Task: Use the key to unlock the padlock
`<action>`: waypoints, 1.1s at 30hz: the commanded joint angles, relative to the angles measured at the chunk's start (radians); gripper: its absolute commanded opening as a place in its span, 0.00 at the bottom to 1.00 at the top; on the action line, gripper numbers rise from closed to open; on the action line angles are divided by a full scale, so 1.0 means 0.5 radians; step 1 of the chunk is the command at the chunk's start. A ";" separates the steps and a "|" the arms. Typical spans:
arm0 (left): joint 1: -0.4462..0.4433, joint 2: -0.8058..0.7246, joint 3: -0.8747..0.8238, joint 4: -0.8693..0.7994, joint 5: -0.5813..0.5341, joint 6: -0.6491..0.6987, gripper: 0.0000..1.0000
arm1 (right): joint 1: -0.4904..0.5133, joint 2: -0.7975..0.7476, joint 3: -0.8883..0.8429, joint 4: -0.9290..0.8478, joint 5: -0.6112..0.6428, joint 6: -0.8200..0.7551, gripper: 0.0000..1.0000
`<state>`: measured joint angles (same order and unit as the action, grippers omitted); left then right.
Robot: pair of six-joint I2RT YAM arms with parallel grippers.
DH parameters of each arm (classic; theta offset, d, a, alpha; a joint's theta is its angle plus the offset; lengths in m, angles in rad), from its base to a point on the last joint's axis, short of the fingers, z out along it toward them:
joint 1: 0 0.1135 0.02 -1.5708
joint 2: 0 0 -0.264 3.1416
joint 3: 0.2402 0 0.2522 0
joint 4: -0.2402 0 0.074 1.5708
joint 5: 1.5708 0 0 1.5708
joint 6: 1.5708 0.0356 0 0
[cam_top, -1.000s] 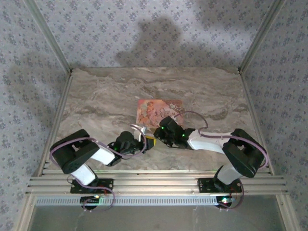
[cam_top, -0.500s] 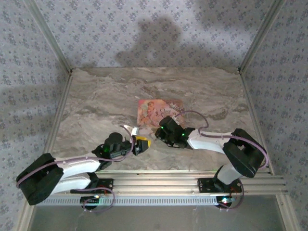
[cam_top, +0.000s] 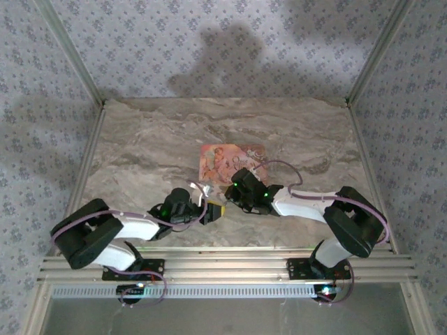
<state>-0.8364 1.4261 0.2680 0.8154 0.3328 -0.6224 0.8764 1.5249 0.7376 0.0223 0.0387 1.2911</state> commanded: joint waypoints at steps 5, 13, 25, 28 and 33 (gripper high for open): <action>0.042 0.225 0.065 0.357 0.092 -0.057 0.32 | -0.013 -0.022 0.051 -0.018 -0.022 0.007 0.00; 0.055 0.340 0.084 0.437 0.088 -0.077 0.31 | -0.017 -0.043 0.040 -0.021 -0.028 0.001 0.00; 0.055 0.490 0.111 0.576 0.123 -0.114 0.08 | -0.024 -0.052 0.039 -0.008 -0.040 0.011 0.00; 0.053 0.515 0.108 0.603 0.104 -0.120 0.00 | -0.028 -0.054 0.028 0.007 -0.044 0.022 0.00; 0.056 0.564 0.075 0.796 0.054 -0.151 0.00 | -0.026 -0.052 0.013 0.044 -0.074 0.050 0.00</action>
<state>-0.8085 1.6917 0.3023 1.0988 0.3653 -0.6876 0.8597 1.5223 0.7376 0.0174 0.0269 1.2945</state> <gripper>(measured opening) 0.044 0.200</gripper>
